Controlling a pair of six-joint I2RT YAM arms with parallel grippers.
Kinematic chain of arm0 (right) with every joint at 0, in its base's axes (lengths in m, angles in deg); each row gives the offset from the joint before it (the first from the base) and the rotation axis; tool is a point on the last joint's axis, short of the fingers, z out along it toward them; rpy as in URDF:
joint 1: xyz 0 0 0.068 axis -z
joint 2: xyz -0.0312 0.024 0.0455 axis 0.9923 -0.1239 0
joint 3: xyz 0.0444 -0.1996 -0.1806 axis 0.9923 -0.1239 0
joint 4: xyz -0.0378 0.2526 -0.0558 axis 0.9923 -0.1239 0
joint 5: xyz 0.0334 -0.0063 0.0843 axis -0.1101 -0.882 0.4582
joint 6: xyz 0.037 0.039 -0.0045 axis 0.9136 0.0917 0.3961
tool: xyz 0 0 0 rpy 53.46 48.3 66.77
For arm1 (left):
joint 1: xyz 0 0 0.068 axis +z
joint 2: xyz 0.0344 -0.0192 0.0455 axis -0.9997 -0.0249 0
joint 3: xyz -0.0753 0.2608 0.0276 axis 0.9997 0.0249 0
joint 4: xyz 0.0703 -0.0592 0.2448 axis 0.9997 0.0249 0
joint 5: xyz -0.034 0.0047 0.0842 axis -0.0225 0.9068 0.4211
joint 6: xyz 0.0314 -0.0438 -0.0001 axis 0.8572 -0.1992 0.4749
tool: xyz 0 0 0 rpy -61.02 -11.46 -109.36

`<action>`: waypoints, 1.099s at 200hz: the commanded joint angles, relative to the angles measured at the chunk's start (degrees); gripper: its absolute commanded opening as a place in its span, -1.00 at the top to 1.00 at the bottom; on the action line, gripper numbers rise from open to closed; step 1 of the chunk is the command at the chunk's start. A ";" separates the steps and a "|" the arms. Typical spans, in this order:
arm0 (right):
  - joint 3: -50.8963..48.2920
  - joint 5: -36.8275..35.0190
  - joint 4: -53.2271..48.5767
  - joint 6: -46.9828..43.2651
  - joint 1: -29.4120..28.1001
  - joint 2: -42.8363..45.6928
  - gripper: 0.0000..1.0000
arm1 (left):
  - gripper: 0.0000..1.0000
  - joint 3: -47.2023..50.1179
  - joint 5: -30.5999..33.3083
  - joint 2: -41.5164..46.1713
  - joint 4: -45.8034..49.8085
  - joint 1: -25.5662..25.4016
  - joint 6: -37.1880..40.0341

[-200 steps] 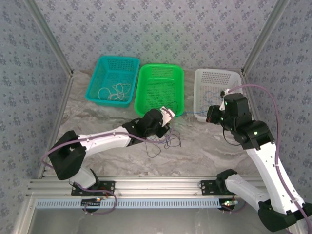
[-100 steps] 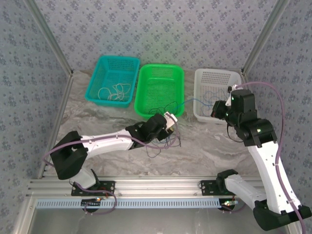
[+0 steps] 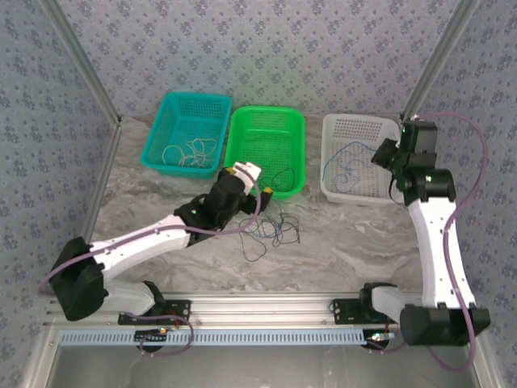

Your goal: Untangle the cables

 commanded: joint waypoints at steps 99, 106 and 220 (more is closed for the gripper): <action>9.17 3.95 -1.41 -9.58 5.37 -23.63 -0.58 | -0.99 4.91 -0.23 6.57 4.08 1.41 -4.83; 8.72 3.71 -0.63 -10.25 4.47 -22.21 -0.65 | -0.99 4.93 0.07 6.53 4.53 1.44 -5.02; -20.74 10.07 13.77 -0.86 -31.19 -8.16 -0.36 | -0.99 9.44 -1.72 10.99 5.64 7.64 -11.47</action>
